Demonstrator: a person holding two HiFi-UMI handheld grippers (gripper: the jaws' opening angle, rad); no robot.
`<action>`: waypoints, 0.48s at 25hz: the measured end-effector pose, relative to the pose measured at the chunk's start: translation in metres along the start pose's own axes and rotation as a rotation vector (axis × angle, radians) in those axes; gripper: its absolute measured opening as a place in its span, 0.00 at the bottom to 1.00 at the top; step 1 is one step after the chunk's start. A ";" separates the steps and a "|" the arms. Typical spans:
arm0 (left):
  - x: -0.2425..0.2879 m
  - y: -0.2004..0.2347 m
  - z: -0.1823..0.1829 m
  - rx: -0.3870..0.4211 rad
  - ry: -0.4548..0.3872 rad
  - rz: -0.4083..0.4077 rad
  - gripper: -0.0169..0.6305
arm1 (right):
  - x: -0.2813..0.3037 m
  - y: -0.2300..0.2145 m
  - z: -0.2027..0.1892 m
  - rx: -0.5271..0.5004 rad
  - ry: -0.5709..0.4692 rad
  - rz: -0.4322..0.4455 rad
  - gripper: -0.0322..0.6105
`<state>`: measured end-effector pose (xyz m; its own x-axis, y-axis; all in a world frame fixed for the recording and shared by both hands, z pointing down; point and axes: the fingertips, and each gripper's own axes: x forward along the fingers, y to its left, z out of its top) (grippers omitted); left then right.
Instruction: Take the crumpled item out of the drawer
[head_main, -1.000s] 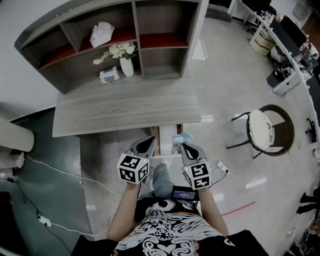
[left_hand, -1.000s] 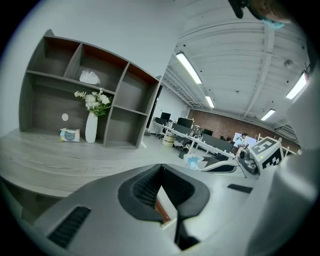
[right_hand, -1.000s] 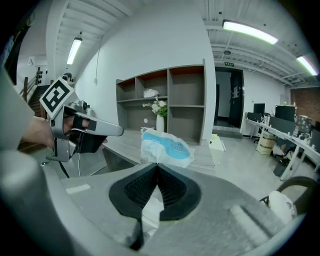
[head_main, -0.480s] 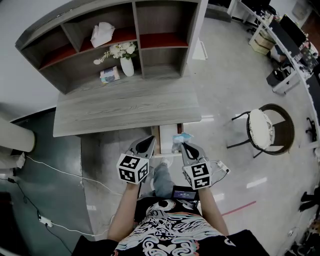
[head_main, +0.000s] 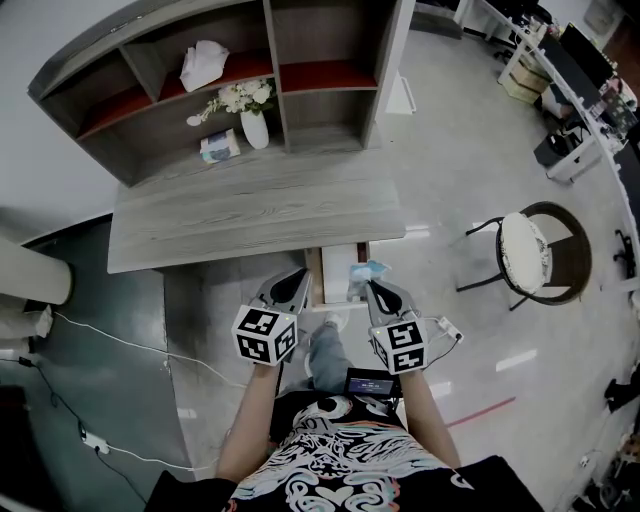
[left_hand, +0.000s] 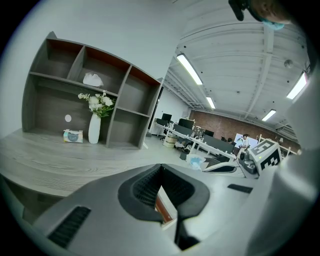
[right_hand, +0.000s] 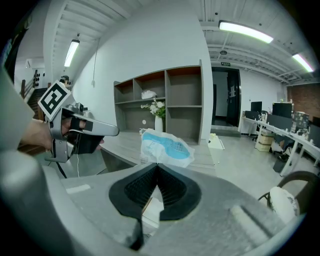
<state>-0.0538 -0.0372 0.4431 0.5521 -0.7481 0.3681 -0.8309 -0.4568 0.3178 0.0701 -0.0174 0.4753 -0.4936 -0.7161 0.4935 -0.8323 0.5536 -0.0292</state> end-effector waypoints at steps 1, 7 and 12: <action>0.000 0.000 0.001 -0.003 -0.002 -0.001 0.03 | 0.001 0.001 0.000 0.001 0.000 0.002 0.06; 0.002 0.000 0.002 -0.003 -0.005 -0.011 0.03 | 0.003 0.003 0.001 -0.003 0.002 0.005 0.06; 0.002 0.003 0.001 -0.005 -0.007 -0.011 0.03 | 0.006 0.001 -0.001 -0.002 0.005 0.000 0.06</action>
